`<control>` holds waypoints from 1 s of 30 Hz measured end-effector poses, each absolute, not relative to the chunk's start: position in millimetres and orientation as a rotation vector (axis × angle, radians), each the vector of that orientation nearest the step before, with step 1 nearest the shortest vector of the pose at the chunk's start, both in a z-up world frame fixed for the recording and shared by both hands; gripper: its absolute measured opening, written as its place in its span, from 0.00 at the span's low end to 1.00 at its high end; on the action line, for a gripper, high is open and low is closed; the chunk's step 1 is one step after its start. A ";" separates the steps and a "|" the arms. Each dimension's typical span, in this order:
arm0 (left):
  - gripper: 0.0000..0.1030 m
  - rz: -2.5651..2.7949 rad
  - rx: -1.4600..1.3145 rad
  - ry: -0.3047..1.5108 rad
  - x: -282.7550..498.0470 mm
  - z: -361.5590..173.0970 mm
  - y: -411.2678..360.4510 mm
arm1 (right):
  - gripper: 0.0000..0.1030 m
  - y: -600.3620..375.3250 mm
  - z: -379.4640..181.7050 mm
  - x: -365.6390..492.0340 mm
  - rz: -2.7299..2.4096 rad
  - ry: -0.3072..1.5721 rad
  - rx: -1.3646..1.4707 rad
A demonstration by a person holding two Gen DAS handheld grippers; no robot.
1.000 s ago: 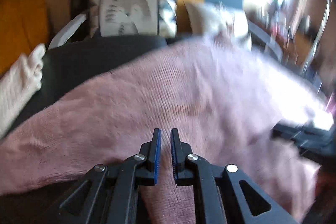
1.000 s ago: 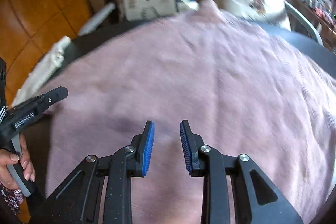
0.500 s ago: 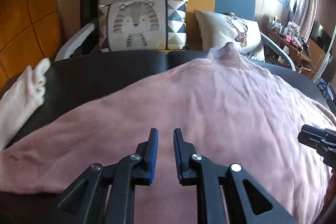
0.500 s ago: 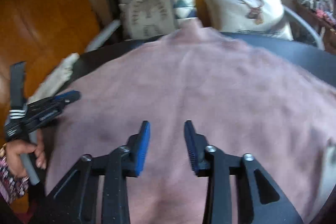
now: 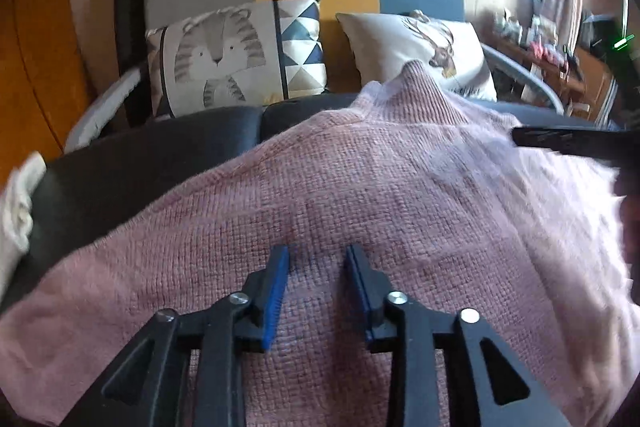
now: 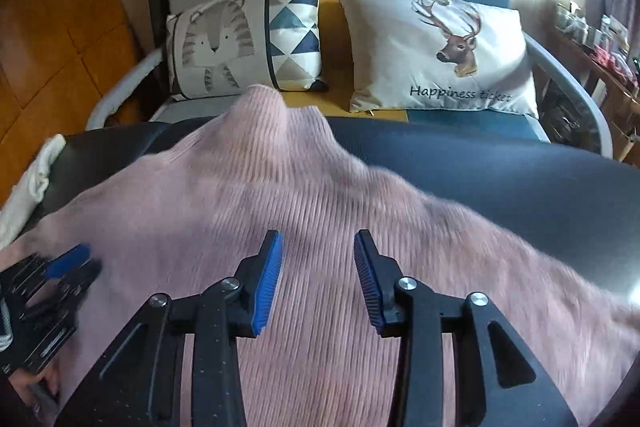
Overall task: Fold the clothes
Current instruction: 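Move the open right tool to the pink sweater sleeve cuff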
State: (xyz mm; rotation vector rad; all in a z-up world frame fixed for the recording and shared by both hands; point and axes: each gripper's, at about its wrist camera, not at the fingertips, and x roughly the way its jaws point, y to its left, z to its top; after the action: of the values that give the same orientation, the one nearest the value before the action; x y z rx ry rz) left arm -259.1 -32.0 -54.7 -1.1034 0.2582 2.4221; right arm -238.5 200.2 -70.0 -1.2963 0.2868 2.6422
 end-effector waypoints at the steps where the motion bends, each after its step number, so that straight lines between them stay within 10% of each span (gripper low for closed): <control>1: 0.34 2.412 -1.110 0.225 -261.1 -56.6 -34.8 | 0.39 203.9 -73.7 -248.0 2.636 0.289 -1.301; 30: 0.38 2.429 -1.126 0.234 -266.1 -64.2 -39.6 | 0.49 221.7 -105.5 -163.3 2.591 0.153 -1.248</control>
State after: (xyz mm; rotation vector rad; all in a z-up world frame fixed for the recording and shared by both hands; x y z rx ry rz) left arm -266.1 -39.6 -64.2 -1.1263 0.2343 2.4293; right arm -163.3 221.7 -105.5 -1.2475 0.1531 2.5907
